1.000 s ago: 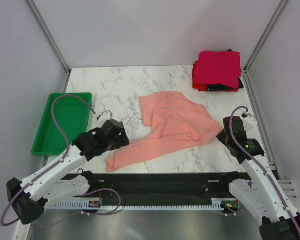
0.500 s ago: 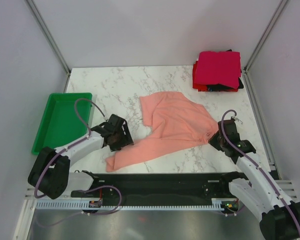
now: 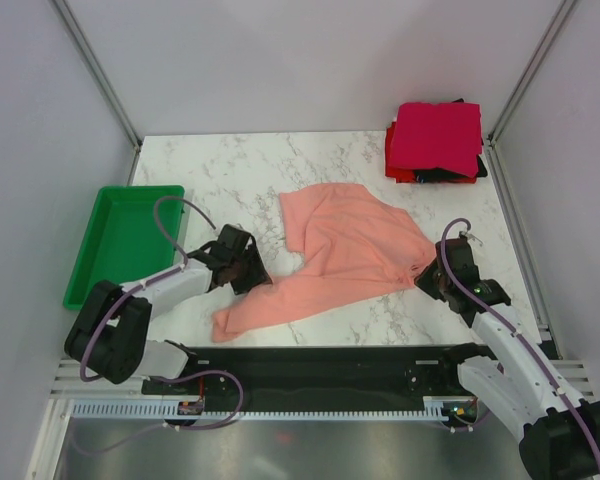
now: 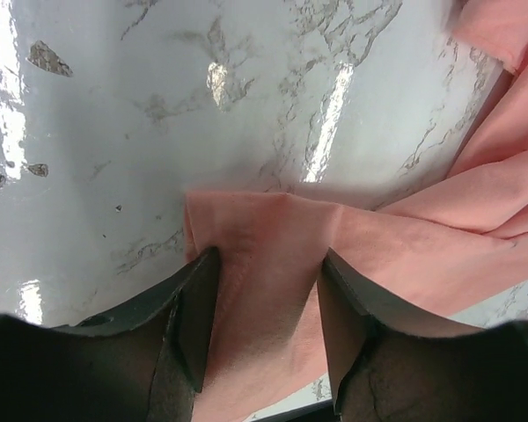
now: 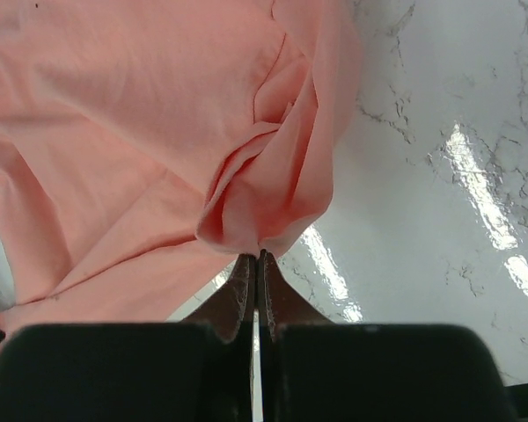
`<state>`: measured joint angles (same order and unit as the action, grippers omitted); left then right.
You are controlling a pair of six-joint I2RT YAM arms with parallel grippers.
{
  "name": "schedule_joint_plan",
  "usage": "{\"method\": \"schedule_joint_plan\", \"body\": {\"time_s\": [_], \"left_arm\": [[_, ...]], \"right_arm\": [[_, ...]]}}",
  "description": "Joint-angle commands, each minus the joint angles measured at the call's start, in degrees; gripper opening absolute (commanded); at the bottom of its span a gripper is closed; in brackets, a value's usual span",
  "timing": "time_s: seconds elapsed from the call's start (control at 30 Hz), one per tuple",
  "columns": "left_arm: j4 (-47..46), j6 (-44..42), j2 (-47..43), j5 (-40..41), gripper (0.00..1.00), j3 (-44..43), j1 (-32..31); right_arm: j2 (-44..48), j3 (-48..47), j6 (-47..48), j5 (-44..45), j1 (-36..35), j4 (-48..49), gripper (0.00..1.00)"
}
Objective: Fold and stack the t-shirts
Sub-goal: Flatten the tshirt out
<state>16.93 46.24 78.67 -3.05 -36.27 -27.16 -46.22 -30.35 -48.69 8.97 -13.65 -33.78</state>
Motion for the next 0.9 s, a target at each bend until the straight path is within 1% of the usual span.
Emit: {"method": "schedule_joint_plan", "body": {"time_s": [0.0, 0.1, 0.2, 0.3, 0.43, 0.5, 0.57, 0.6, 0.63, 0.7, 0.8, 0.87], "left_arm": [[-1.0, -1.9, 1.7, 0.8, 0.56, -1.3, 0.5], [2.0, -3.9, 1.4, 2.8, 0.62, -4.8, 0.5], [4.3, -6.1, -0.2, 5.9, 0.62, -8.8, 0.5], [5.6, -6.8, -0.8, 6.6, 0.58, -10.6, 0.5], [6.1, -7.1, -1.4, 5.2, 0.47, -10.8, 0.5], [6.2, -6.9, -1.7, 5.6, 0.47, -10.2, 0.5], [7.8, -6.5, -1.6, 7.0, 0.57, -9.3, 0.5], [8.7, -5.6, -1.6, 9.4, 0.64, -9.0, 0.5], [10.0, -5.4, -1.6, 10.2, 0.73, -8.6, 0.6], [10.5, -4.6, -1.5, 11.1, 0.75, -7.5, 1.5], [10.5, -4.1, -0.4, 10.4, 0.73, -6.3, 4.0], [10.0, -4.3, 1.2, 9.6, 0.69, -6.3, 4.9]], "right_arm": [[0.9, 0.1, 1.0, -1.1, 0.1, 1.1, 0.0], [1.2, -0.3, 1.2, -1.4, 0.2, 0.5, 0.0], [1.3, -0.4, 1.6, -1.6, 0.2, 0.1, 0.0], [1.0, -0.4, 1.6, -1.7, 0.2, 0.2, 0.0], [0.8, -0.4, 1.6, -1.8, 0.2, 0.2, 0.0], [0.5, -0.3, 1.8, -1.8, 0.1, 0.2, 0.0], [0.4, -0.2, 1.8, -1.7, 0.2, 0.3, 0.0], [0.5, -0.2, 1.8, -1.8, 0.2, 0.3, 0.0], [0.5, -0.1, 1.8, -2.0, 0.2, 0.3, 0.0], [0.6, 0.1, 1.8, -2.2, 0.2, 0.3, 0.0], [0.8, 0.5, 1.8, -2.2, 0.2, 0.3, 0.0], [0.7, 0.6, 1.9, -2.2, 0.2, 0.4, 0.0]]}}
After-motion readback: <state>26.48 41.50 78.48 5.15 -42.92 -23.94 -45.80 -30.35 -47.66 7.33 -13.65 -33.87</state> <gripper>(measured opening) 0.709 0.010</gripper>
